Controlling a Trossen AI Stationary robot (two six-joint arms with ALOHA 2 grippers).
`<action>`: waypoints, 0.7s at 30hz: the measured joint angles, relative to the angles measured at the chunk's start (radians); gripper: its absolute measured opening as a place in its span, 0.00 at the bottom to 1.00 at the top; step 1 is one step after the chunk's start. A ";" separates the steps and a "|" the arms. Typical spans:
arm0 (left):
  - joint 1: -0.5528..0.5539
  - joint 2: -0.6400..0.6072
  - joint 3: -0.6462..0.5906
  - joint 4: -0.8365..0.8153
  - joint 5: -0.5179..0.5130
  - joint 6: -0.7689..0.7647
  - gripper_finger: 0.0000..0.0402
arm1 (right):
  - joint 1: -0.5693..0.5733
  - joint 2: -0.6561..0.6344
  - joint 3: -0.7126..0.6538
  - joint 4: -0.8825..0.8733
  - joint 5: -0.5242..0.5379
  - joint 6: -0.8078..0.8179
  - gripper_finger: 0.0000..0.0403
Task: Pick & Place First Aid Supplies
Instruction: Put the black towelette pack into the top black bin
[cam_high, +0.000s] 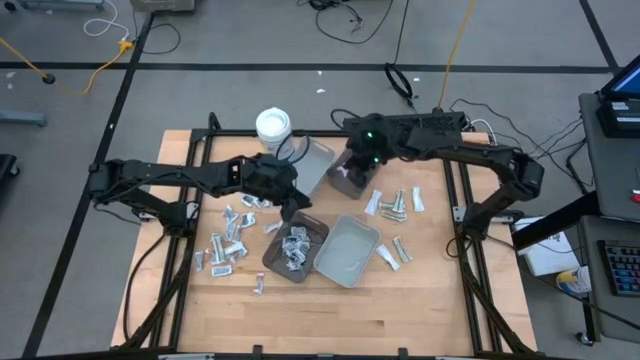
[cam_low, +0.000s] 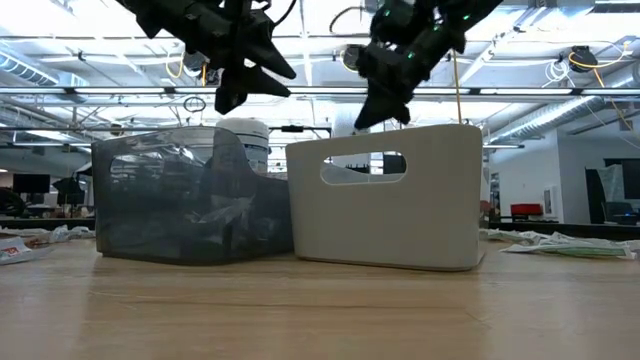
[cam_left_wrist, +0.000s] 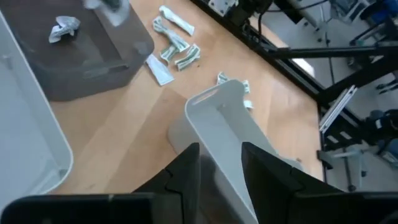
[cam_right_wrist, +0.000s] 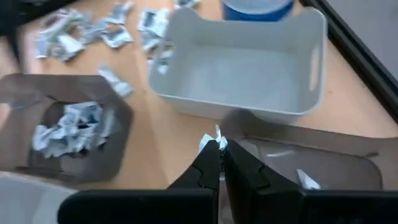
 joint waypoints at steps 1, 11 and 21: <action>0.000 0.000 0.000 0.007 0.000 -0.001 0.31 | -0.016 0.018 0.015 -0.019 0.000 -0.001 0.00; -0.003 0.000 0.000 0.022 0.023 -0.020 0.31 | -0.085 0.200 0.090 -0.158 0.043 -0.050 0.00; -0.003 0.000 0.000 0.021 0.025 -0.021 0.31 | -0.095 0.273 0.090 -0.168 0.131 -0.090 0.06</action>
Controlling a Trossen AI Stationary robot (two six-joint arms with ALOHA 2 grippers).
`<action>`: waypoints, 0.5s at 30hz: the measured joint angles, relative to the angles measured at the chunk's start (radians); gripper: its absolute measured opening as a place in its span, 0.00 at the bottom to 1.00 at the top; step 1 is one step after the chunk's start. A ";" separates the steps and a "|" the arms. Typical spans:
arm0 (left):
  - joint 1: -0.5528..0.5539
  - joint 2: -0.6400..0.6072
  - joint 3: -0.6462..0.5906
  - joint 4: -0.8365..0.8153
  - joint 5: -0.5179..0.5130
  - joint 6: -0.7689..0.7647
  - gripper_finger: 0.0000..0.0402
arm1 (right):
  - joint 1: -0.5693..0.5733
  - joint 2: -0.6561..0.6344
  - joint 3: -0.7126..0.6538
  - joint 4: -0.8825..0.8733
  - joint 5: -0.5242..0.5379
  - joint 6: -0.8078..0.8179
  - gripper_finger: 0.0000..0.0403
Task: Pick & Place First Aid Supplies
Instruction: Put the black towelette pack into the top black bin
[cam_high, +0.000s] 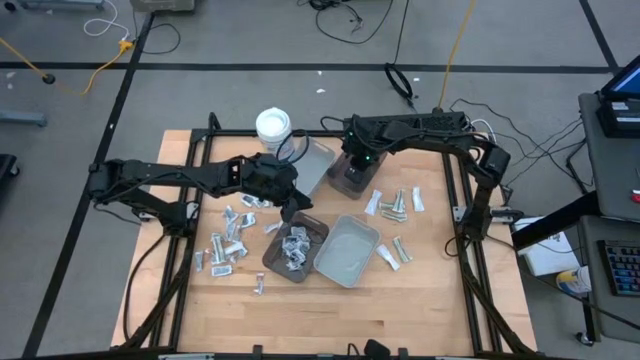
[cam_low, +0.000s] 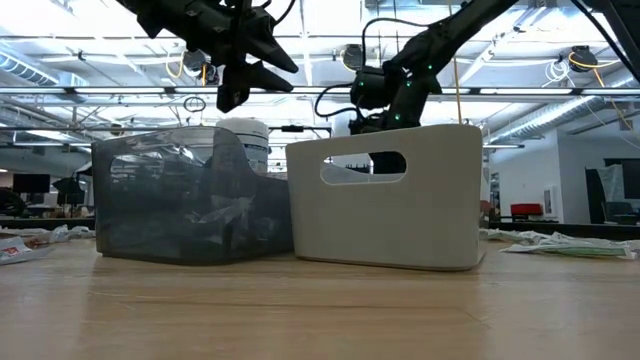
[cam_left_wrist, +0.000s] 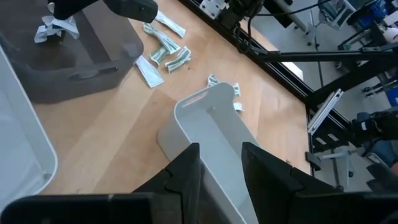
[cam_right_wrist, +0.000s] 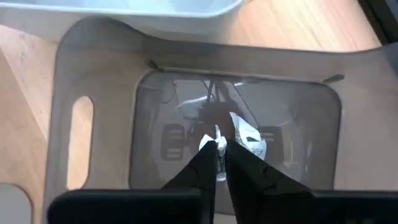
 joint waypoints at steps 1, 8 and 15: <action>0.000 0.000 0.000 -0.002 0.000 0.000 0.31 | 0.000 0.000 0.000 0.000 0.000 0.000 0.08; 0.000 0.000 0.000 -0.007 0.000 0.007 0.31 | 0.000 0.000 0.000 -0.045 -0.001 0.005 0.37; 0.008 0.000 0.001 -0.097 0.001 -0.015 0.31 | 0.000 -0.021 0.000 -0.026 0.000 0.030 0.64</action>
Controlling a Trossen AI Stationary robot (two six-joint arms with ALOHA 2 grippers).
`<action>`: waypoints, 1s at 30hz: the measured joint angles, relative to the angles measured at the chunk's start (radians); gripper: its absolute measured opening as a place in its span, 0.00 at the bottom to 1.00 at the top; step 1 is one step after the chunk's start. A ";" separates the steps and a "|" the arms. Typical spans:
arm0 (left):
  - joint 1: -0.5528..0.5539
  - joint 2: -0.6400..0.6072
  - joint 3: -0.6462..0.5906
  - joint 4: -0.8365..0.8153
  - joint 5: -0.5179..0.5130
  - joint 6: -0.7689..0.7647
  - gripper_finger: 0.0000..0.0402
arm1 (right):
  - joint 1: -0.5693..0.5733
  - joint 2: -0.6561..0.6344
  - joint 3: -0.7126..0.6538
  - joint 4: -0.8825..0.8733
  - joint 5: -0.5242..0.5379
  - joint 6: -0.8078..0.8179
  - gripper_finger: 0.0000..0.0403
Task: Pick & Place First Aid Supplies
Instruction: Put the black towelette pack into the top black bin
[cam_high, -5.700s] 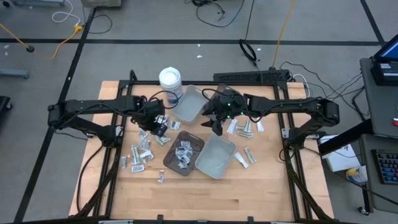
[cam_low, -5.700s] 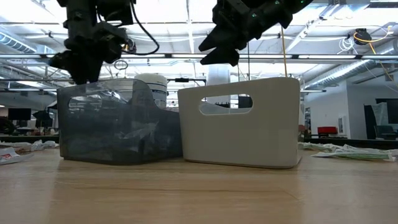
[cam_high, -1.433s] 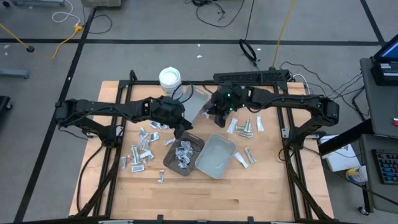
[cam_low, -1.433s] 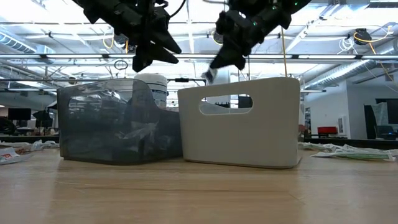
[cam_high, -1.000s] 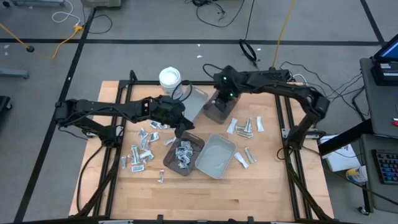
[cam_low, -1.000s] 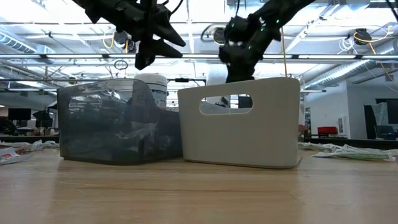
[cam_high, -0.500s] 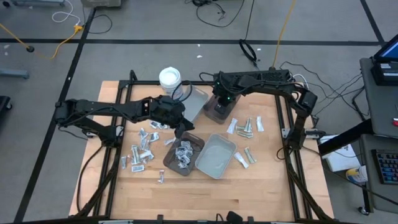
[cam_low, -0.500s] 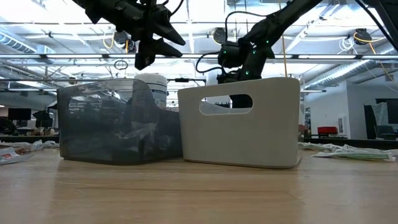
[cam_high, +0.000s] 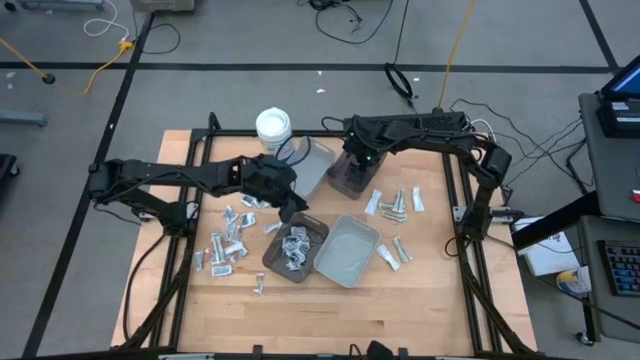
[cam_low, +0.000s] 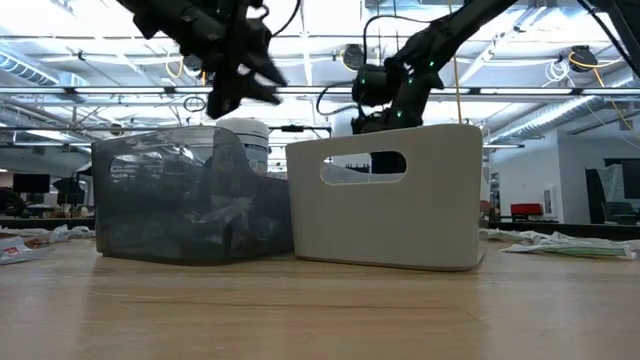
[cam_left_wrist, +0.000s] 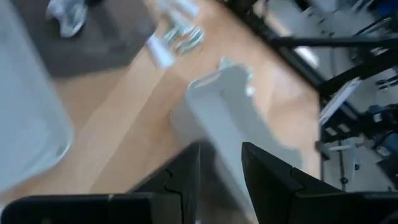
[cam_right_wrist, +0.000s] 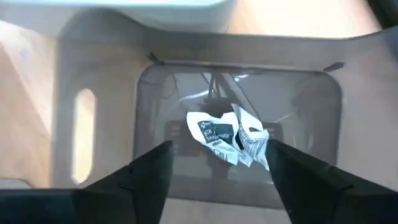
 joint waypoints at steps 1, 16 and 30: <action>0.002 0.000 0.000 -0.033 0.000 -0.010 0.31 | 0.000 -0.009 0.000 0.011 0.000 0.008 0.65; 0.032 0.000 0.000 -0.644 -0.014 -0.064 0.31 | 0.015 -0.062 0.000 0.057 -0.003 0.009 0.66; 0.036 0.001 -0.110 -0.776 -0.199 -0.061 0.40 | 0.022 -0.062 0.000 0.056 -0.005 0.008 0.66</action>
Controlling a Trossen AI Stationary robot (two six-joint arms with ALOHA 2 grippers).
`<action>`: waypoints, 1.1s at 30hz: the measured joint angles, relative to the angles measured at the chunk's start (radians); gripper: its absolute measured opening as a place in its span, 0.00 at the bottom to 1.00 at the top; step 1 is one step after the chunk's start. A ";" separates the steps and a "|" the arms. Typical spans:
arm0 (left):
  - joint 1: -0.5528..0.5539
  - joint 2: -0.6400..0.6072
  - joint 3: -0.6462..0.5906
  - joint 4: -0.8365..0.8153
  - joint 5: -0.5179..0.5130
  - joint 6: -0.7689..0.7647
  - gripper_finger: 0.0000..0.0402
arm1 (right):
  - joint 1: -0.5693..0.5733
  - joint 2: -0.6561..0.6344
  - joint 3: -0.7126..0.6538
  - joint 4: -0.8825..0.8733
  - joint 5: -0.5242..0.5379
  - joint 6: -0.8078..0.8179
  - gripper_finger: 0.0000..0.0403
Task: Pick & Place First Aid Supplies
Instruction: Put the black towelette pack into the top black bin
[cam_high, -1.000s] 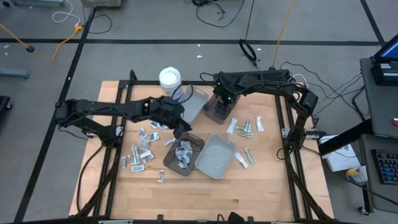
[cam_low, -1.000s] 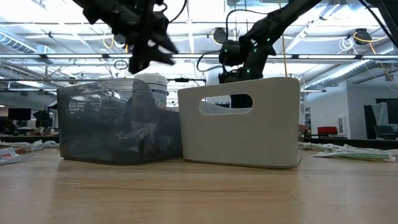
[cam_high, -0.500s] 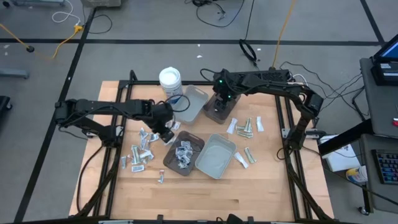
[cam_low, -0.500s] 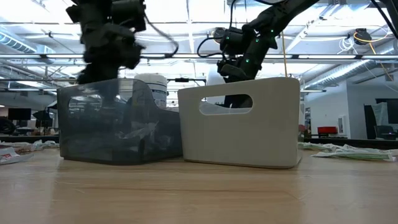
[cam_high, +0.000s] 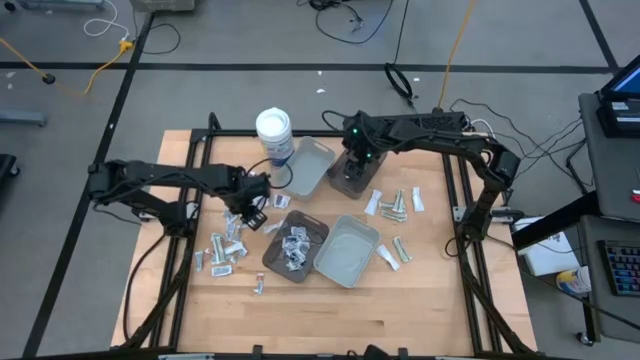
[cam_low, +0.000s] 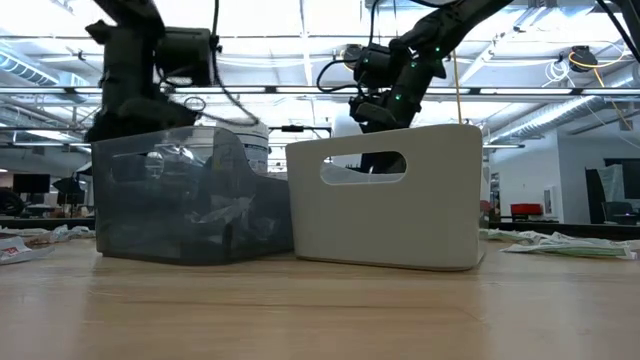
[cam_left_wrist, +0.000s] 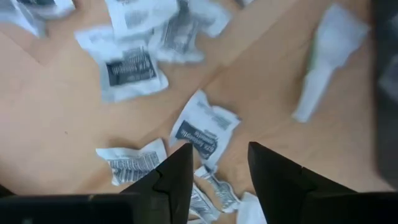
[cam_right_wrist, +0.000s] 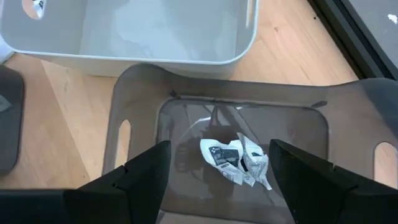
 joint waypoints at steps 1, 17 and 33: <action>-0.002 0.000 -0.022 0.021 0.002 -0.004 0.41 | 0.003 0.000 0.000 0.002 0.000 -0.001 0.66; -0.065 0.112 -0.157 0.213 -0.136 -0.043 0.42 | 0.040 0.000 0.000 0.012 0.000 -0.036 0.66; -0.070 0.052 -0.167 0.258 -0.070 -0.021 0.03 | 0.075 -0.044 0.000 0.071 0.003 -0.092 0.60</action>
